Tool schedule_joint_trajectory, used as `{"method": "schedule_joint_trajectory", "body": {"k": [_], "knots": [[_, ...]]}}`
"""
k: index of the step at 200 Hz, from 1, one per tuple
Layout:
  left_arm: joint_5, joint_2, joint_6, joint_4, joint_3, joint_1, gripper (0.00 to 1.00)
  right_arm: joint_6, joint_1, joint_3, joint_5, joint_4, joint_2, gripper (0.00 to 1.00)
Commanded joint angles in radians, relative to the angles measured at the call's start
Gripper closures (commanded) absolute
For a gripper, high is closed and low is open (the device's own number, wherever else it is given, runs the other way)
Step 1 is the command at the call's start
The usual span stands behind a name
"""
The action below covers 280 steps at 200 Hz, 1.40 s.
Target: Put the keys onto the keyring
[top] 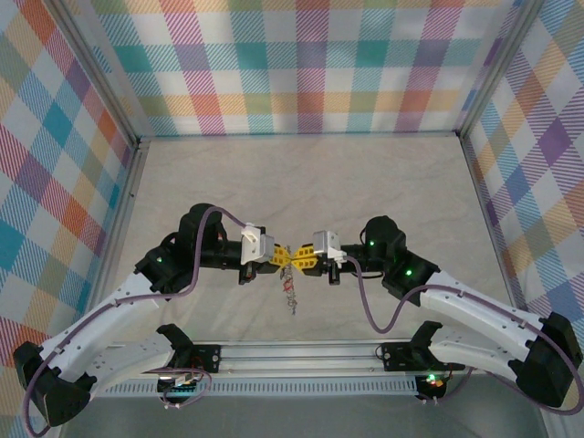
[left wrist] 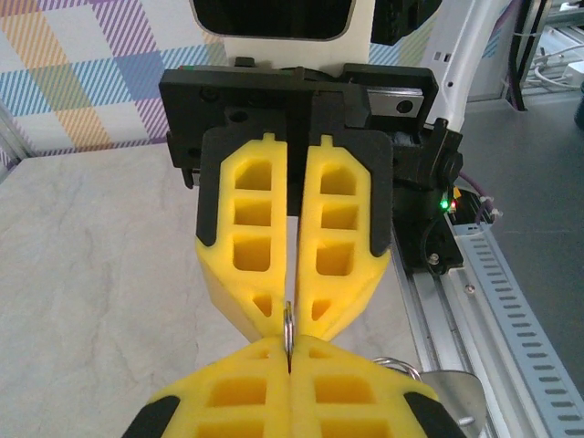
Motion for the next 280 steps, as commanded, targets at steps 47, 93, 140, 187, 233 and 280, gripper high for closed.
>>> {"method": "schedule_joint_trajectory", "body": {"k": [47,93,140,187,233,280], "knots": [[-0.125,0.004,-0.058,0.044,0.007,0.002,0.67,-0.031,0.006,-0.025,0.048,0.061,0.005,1.0],[-0.597,-0.029,-0.234,-0.112,0.058,0.042,0.26,-0.318,0.028,0.011,0.291,-0.167,0.006,1.0],[-0.869,0.015,-0.578,-0.311,0.14,0.215,0.0,-0.524,0.072,0.037,0.483,-0.251,0.064,1.0],[-0.721,0.376,-0.791,-0.6,0.299,0.534,0.05,-0.559,0.074,0.057,0.479,-0.247,0.112,1.0],[-0.635,0.594,-0.763,-0.631,0.377,0.578,0.29,-0.528,0.074,0.072,0.455,-0.252,0.138,1.0],[-0.612,0.832,-0.743,-0.68,0.498,0.611,0.54,-0.446,0.074,0.068,0.438,-0.214,0.139,1.0]]}}
